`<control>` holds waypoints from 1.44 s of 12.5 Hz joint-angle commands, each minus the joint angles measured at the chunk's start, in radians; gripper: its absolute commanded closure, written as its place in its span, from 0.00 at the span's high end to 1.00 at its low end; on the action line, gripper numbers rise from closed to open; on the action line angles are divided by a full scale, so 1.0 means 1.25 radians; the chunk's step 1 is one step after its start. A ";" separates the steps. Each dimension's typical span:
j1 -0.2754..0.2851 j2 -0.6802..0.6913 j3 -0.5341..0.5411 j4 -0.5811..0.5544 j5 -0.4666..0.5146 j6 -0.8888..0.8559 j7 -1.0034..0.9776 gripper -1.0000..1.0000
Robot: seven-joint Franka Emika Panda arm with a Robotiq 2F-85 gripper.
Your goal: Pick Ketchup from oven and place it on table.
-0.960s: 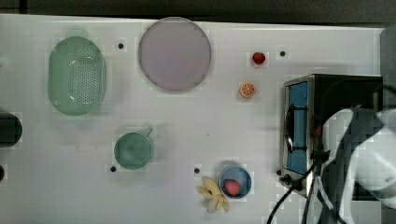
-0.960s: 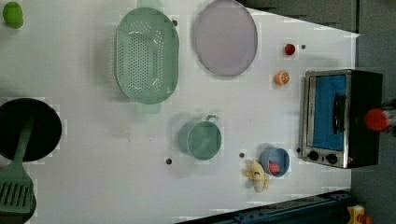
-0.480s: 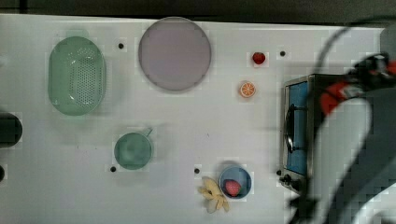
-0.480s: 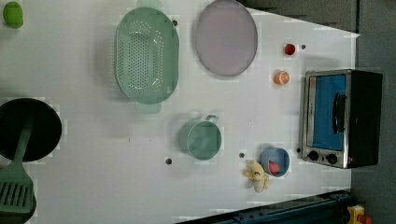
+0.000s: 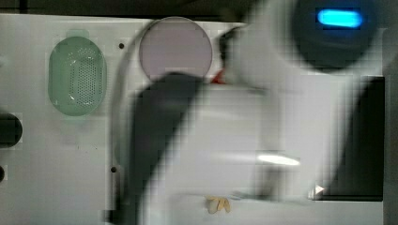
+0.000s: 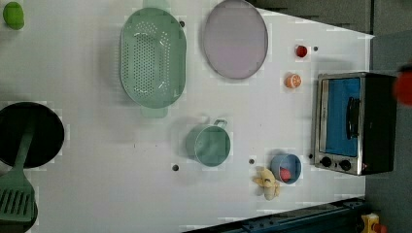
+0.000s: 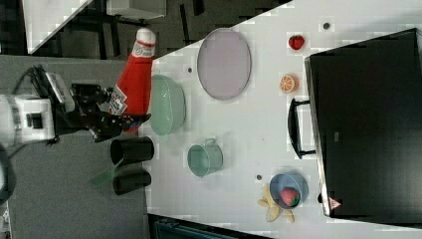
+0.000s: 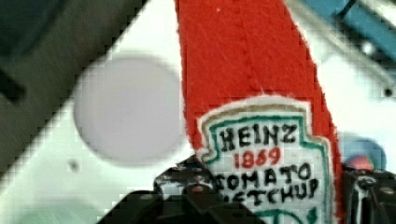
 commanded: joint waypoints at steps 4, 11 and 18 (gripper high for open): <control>0.014 0.033 0.021 -0.258 0.004 0.148 0.000 0.65; 0.012 0.118 0.005 -0.512 0.004 0.465 0.001 0.65; 0.015 0.234 0.007 -0.586 0.004 0.758 0.004 0.90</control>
